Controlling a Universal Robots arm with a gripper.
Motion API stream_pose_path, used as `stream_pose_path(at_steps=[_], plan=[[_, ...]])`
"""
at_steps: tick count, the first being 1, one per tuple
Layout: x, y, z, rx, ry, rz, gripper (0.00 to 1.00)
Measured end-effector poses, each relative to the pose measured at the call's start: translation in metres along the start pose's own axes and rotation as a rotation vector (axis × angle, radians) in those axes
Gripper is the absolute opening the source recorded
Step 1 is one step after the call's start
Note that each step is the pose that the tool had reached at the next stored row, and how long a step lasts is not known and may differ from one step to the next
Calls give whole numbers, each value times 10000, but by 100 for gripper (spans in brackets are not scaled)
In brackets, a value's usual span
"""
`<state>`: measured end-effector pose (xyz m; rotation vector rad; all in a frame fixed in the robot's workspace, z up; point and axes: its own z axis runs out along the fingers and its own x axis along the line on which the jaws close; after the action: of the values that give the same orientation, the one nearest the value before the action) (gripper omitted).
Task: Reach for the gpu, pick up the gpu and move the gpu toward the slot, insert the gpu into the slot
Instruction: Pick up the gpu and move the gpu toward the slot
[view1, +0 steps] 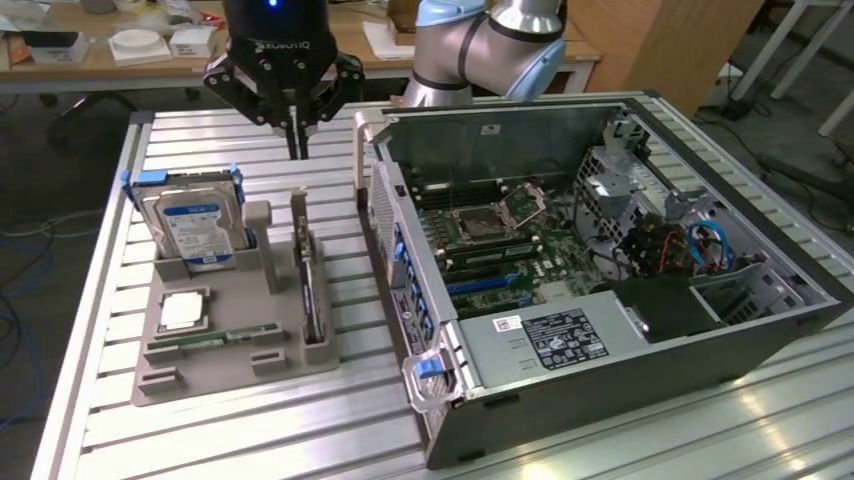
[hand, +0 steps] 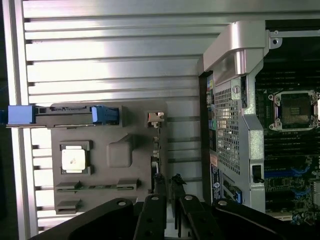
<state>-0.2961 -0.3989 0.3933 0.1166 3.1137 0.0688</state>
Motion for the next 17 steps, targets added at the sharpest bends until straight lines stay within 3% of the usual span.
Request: stream_pose_path(at_steps=[7, 13, 16, 17], plan=[[0, 0, 0, 0, 0, 0, 41], [0, 0, 0, 0, 0, -1, 42], [0, 0, 0, 0, 0, -4, 55], [0, -1, 0, 0, 2, -40, 55]])
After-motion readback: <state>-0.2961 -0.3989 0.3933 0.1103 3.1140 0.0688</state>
